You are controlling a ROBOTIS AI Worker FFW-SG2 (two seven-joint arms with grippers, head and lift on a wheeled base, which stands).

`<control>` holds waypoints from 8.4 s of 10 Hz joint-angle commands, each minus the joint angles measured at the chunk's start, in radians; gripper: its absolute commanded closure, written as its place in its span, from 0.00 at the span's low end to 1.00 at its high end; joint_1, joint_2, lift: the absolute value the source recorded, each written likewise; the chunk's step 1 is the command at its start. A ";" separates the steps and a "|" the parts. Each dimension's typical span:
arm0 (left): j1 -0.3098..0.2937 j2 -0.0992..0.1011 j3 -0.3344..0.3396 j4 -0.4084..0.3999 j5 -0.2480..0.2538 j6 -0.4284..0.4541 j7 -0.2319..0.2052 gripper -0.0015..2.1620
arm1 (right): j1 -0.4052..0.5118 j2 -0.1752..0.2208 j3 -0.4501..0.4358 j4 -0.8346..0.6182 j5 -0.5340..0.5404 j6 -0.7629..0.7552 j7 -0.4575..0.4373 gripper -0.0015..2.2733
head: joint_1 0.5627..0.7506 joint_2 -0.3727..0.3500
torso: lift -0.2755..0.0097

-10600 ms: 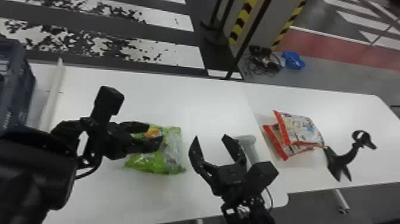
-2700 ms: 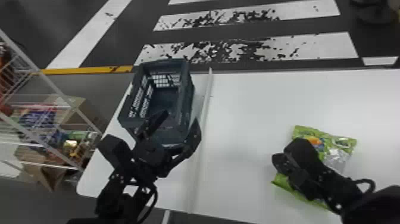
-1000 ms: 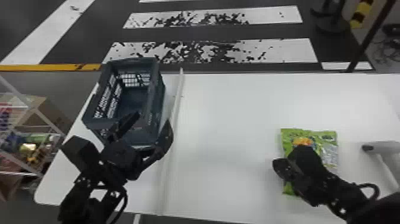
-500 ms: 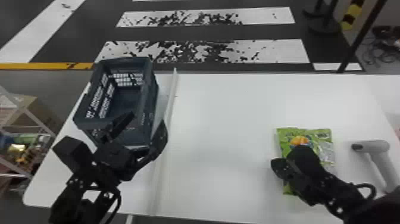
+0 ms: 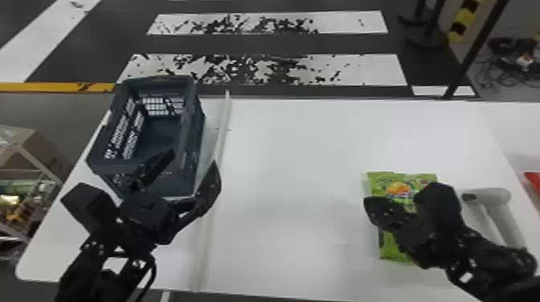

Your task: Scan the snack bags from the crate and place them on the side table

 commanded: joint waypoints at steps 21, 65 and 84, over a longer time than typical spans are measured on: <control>-0.002 -0.004 0.017 0.075 0.009 -0.037 0.006 0.04 | -0.136 -0.151 -0.396 0.351 -0.226 0.156 0.103 0.58 | 0.70 0.12 | 0.64; 0.014 -0.004 -0.020 0.049 -0.006 -0.028 0.064 0.04 | -0.087 -0.100 -0.523 0.119 -0.316 0.432 0.110 0.98 | 0.70 0.11 | 0.64; 0.040 -0.004 -0.028 0.012 -0.003 -0.021 0.061 0.04 | -0.015 -0.093 -0.490 0.099 -0.304 0.353 0.096 0.05 | 0.70 0.10 | 0.64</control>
